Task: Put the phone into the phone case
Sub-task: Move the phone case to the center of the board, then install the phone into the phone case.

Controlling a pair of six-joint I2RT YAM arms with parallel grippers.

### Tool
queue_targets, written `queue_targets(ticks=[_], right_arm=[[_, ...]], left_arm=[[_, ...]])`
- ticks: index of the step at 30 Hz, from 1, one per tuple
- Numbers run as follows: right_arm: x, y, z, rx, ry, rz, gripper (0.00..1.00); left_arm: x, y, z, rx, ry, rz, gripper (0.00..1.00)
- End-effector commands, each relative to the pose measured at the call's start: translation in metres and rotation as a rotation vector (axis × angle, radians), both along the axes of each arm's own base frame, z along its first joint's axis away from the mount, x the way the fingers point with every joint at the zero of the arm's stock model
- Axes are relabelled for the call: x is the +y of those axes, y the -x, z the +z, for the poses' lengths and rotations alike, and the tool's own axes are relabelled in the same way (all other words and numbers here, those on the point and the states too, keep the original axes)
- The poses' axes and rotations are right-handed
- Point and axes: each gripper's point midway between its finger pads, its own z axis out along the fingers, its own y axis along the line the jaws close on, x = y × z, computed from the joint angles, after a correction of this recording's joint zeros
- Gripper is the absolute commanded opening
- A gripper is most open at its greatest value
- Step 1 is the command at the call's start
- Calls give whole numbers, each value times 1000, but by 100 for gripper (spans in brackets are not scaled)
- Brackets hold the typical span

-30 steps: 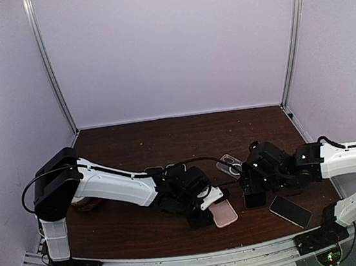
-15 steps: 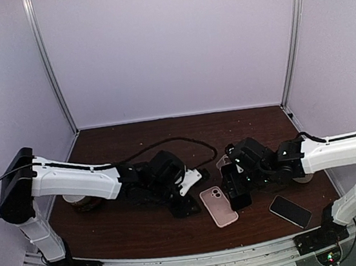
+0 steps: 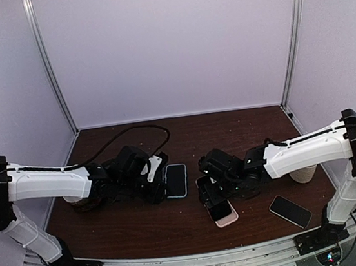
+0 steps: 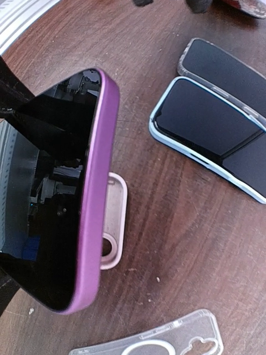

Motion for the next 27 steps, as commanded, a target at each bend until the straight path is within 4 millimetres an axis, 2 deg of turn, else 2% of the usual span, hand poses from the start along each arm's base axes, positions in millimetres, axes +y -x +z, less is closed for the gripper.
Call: queue_targets(ticks=[1, 6, 11, 27], right_arm=[[4, -1, 6, 1, 42, -6, 8], [-4, 4, 3, 3, 48, -3, 8], [-11, 0, 3, -19, 90, 11, 8], [-13, -9, -23, 3, 116, 19, 7]], left_arm=[[-1, -12, 19, -88, 30, 23, 51], [-6, -10, 15, -73, 38, 1, 51], [-9, -10, 9, -54, 44, -6, 51], [-8, -11, 7, -52, 40, -6, 51]])
